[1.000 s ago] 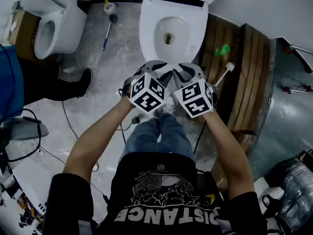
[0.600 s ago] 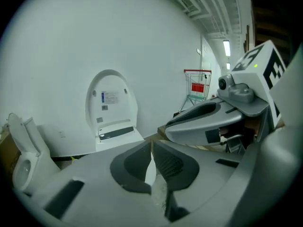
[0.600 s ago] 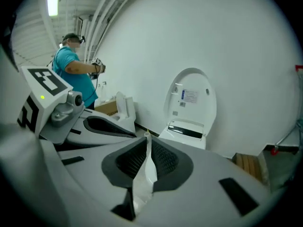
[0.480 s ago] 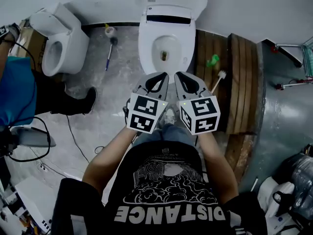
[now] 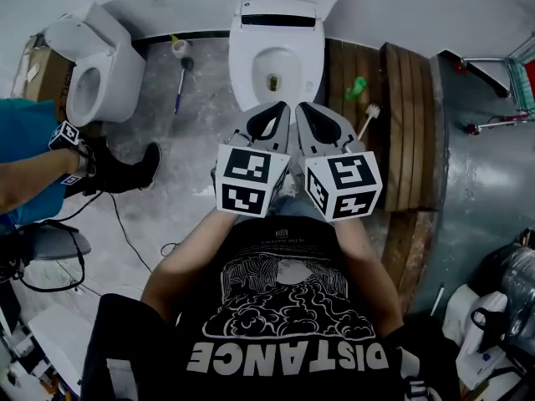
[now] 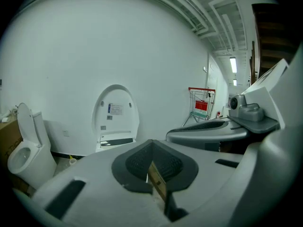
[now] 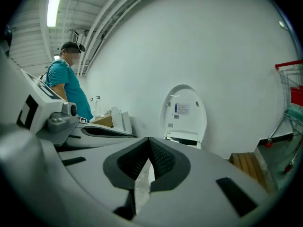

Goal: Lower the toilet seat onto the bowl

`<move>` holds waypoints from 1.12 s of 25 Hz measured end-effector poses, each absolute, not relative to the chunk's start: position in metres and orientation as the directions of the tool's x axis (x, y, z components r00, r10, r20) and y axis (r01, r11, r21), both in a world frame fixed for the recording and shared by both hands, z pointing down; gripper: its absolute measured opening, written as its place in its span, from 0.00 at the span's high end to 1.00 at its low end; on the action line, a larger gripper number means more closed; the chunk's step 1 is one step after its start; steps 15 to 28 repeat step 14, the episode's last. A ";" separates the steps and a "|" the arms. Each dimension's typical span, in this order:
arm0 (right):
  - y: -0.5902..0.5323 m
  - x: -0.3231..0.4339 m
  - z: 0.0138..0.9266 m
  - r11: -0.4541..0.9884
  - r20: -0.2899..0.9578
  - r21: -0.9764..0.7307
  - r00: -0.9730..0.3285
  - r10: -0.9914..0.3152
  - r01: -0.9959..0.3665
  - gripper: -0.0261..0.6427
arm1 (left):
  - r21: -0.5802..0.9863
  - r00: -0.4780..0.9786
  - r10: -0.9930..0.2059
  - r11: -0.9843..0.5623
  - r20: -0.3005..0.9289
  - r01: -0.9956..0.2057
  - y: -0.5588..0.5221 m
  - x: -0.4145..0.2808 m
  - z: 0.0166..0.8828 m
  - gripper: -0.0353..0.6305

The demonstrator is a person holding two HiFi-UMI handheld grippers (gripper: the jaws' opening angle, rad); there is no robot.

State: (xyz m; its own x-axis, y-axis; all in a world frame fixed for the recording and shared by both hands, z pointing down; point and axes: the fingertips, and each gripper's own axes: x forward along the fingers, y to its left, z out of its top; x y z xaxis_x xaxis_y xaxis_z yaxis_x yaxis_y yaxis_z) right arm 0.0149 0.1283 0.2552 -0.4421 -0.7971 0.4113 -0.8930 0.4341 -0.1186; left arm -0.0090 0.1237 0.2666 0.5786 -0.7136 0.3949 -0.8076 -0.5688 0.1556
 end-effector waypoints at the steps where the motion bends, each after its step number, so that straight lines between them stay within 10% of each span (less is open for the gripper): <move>1: 0.130 0.015 0.255 0.432 0.411 -0.116 -0.440 -0.799 -0.894 0.94 | 0.154 0.578 -0.714 -0.569 0.395 -0.808 0.125 -0.009 0.265 0.93; 28: 0.148 0.021 0.263 0.405 0.423 -0.117 -0.414 -0.806 -0.907 0.94 | 0.164 0.600 -0.695 -0.589 0.396 -0.791 0.141 -0.003 0.269 0.93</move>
